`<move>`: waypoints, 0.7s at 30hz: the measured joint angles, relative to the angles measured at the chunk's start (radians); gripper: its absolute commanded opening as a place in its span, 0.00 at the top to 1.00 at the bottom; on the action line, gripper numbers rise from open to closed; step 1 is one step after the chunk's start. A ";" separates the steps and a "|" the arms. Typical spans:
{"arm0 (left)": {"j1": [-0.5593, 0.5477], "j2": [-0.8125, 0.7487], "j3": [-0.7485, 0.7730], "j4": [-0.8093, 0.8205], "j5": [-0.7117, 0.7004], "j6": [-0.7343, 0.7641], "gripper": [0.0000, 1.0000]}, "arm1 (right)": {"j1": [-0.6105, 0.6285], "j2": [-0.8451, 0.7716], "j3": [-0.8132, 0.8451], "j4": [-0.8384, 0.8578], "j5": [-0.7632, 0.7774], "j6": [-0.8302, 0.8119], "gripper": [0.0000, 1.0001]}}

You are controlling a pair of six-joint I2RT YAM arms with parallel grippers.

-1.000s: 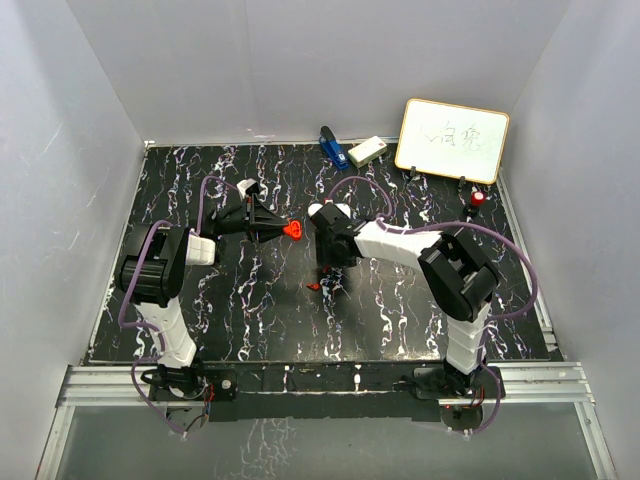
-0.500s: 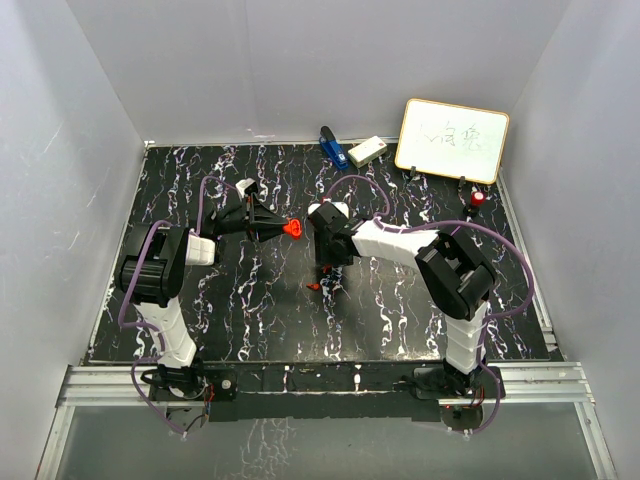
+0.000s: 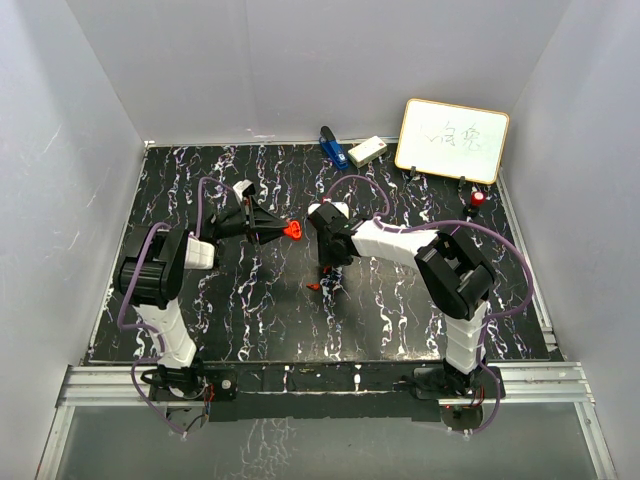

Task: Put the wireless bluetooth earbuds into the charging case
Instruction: Pick up the earbud from the center of the board.

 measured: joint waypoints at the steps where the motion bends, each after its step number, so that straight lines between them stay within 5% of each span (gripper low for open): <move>1: 0.000 -0.006 -0.003 -0.006 0.000 0.023 1.00 | 0.000 0.000 0.000 0.000 0.000 0.000 0.71; 10: 0.000 -0.163 -0.005 -0.271 -0.017 0.339 1.00 | 0.000 0.002 0.000 -0.001 0.003 -0.001 0.75; 21: 0.000 -0.167 -0.005 -0.338 -0.029 0.398 1.00 | 0.000 0.006 0.009 -0.011 0.004 -0.019 0.76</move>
